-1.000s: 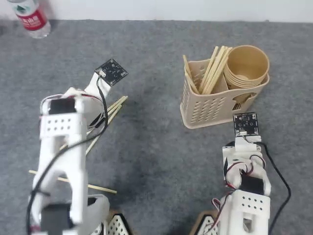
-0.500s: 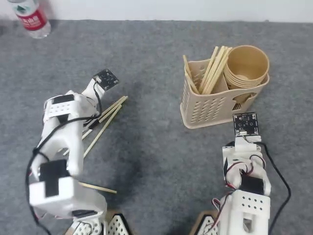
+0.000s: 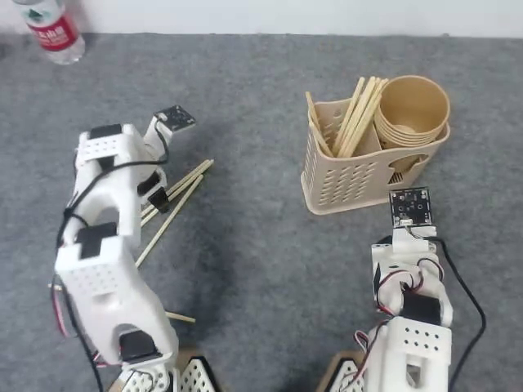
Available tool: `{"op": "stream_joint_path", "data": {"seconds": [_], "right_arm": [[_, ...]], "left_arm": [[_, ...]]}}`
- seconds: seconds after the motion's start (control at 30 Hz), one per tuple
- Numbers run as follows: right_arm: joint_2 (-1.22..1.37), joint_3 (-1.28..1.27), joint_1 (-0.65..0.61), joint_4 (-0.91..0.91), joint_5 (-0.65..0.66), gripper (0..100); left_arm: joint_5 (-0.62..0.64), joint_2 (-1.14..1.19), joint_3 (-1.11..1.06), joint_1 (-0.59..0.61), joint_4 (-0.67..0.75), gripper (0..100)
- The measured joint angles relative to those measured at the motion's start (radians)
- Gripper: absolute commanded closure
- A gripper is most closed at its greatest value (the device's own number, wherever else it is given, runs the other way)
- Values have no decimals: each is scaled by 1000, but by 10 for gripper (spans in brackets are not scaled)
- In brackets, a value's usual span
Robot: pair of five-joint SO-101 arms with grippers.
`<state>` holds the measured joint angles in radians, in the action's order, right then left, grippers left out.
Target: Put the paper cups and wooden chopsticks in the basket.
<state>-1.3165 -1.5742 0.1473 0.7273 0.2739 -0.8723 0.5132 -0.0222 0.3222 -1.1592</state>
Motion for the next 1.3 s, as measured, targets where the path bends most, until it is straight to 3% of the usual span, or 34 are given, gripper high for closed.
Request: {"op": "stream_joint_path", "data": {"seconds": [0.17,0.37,0.43,0.63,0.77,1.17,1.3], "right_arm": [[0,0,0,0,0,902],[0,0,0,0,0,902],[0,0,0,0,0,902],[0,0,0,0,0,902],[0,0,0,0,0,902],[0,0,0,0,0,902],[0,0,0,0,0,902]], "left_arm": [[-44,92,138,2,-138,906],[-68,104,157,2,-176,914],[-74,107,160,2,-190,966],[-230,107,167,-31,-339,989],[-247,100,196,-41,-400,990],[-247,-370,195,-101,-529,984],[-166,-419,117,-109,-514,839]]}}
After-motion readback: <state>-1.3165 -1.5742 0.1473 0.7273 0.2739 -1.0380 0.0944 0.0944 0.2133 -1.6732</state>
